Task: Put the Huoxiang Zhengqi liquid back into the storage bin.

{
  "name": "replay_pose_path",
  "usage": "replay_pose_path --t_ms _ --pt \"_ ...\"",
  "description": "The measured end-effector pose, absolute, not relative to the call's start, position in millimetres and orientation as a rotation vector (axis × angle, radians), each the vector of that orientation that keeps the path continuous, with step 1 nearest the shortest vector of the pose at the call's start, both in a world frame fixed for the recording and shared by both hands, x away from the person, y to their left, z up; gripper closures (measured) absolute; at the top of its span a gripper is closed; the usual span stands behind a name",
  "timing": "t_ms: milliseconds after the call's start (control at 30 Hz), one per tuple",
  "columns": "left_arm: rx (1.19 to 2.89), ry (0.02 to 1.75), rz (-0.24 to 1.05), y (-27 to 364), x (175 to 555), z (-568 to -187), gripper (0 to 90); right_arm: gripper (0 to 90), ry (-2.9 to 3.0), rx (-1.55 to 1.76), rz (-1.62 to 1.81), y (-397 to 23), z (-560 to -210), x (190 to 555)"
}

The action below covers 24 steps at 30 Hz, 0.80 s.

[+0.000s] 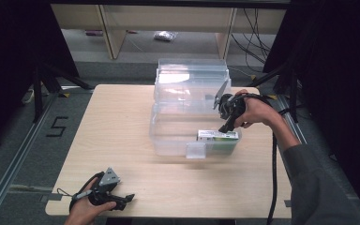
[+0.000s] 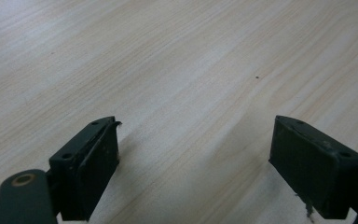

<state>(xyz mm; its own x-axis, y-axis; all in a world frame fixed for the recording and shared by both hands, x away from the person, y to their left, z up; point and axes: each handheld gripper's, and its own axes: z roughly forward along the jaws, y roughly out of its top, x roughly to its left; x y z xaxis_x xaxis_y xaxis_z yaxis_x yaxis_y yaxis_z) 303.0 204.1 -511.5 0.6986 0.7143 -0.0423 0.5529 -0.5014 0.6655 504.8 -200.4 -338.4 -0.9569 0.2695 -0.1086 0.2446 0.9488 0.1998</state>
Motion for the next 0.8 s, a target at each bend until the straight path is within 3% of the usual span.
replay_pose_path --t_ms 800 --pt "2.244 0.96 0.316 204.4 303.0 -511.0 15.0 30.9 2.861 0.601 0.582 -213.2 -338.1 488.6"
